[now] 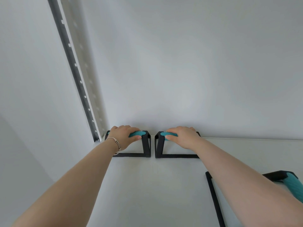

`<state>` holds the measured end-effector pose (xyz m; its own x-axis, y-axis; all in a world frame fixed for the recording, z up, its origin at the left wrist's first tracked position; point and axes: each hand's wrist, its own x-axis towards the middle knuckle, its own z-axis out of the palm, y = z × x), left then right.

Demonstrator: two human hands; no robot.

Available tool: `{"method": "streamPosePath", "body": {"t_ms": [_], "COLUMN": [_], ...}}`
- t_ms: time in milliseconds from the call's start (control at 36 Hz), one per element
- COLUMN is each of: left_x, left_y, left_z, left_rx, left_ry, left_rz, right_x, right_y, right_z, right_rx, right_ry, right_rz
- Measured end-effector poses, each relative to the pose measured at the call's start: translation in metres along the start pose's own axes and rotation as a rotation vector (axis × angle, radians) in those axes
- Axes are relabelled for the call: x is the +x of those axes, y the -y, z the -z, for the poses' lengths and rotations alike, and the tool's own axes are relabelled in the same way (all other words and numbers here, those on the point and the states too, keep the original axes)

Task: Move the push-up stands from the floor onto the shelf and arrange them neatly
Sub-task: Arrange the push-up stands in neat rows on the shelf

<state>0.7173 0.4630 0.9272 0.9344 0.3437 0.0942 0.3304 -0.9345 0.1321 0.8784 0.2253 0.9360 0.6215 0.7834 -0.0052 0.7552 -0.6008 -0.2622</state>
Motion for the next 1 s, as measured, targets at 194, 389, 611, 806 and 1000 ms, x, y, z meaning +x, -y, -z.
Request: {"method": "streamPosePath", "body": {"t_ms": [194, 389, 611, 806, 1000], "left_x": [-0.0006, -0.0010, -0.0032, -0.0015, -0.0009], "left_y": [0.0007, 0.0015, 0.0018, 0.0005, 0.0015], "left_z": [0.0004, 0.0005, 0.0004, 0.0019, -0.0013], "left_rx": [0.004, 0.016, 0.026, 0.028, 0.041], "left_ry": [0.006, 0.008, -0.006, 0.016, 0.000], "left_rz": [-0.013, -0.026, -0.038, -0.030, -0.026], "right_x": [-0.0015, -0.0020, -0.0015, -0.0018, -0.0030], "right_y": [-0.0003, -0.0010, -0.0018, -0.0011, 0.0009], "right_z": [0.0005, 0.0006, -0.0004, 0.0003, 0.0020], "right_rx": [-0.020, -0.009, -0.013, -0.015, -0.029], "right_ry": [-0.011, -0.019, -0.011, -0.001, 0.012], "right_rz": [0.020, 0.027, 0.013, 0.005, -0.007]}}
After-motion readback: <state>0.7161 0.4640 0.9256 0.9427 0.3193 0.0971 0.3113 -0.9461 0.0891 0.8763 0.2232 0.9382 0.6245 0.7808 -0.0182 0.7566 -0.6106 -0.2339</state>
